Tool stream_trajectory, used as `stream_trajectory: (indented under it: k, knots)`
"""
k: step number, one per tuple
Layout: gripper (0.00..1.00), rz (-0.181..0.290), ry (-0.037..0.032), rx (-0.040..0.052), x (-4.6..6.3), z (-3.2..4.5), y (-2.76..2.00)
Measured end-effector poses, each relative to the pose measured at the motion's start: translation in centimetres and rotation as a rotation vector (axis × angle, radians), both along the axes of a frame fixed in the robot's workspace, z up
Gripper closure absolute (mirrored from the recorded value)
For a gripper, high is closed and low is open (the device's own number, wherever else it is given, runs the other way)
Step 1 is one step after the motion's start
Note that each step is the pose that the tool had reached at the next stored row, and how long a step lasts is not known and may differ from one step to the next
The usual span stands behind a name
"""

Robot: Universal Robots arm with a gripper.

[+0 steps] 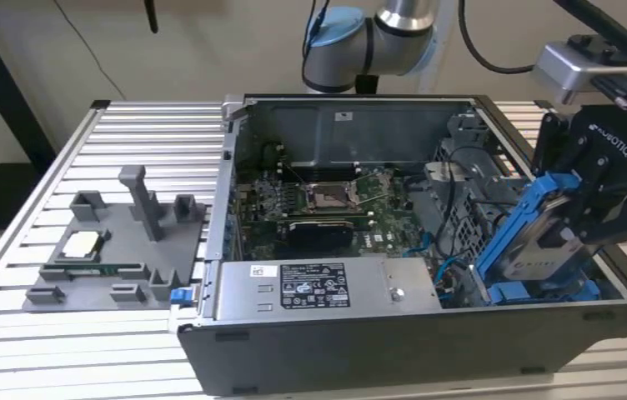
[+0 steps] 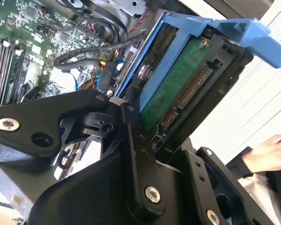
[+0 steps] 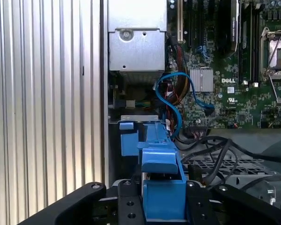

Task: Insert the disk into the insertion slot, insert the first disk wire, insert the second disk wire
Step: 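Insert the disk into the insertion slot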

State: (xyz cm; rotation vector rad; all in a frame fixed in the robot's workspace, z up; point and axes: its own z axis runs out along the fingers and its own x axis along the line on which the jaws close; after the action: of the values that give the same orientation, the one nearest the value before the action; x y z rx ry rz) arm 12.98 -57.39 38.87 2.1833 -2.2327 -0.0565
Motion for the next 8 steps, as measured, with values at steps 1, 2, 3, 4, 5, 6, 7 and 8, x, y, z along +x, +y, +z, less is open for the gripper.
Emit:
stream_trajectory:
  k: [1, 2, 3, 4, 5, 6, 7, 8]
  knots:
    - [0.67, 0.0, 0.0, 0.0002, 0.0, -0.2, 0.0]
    - [0.67, 0.0, 0.0, 0.0002, 0.0, -0.36, 0.0]
    - [0.67, 0.0, 0.0, 0.0003, 0.0, -0.41, 0.0]
    - [0.67, 0.0, -0.0003, 0.0002, 0.0, -0.4, 0.0]
    - [0.66, 0.0, 0.0, 0.0, 0.0, -0.38, 0.0]
    - [0.66, 0.0, 0.0007, -0.0001, 0.0, -0.27, 0.0]
    - [0.59, 0.0, 0.0014, 0.0001, 0.0, -0.08, 0.0]
    - [0.59, 0.0, 0.0023, 0.0002, 0.0, 0.27, 0.0]
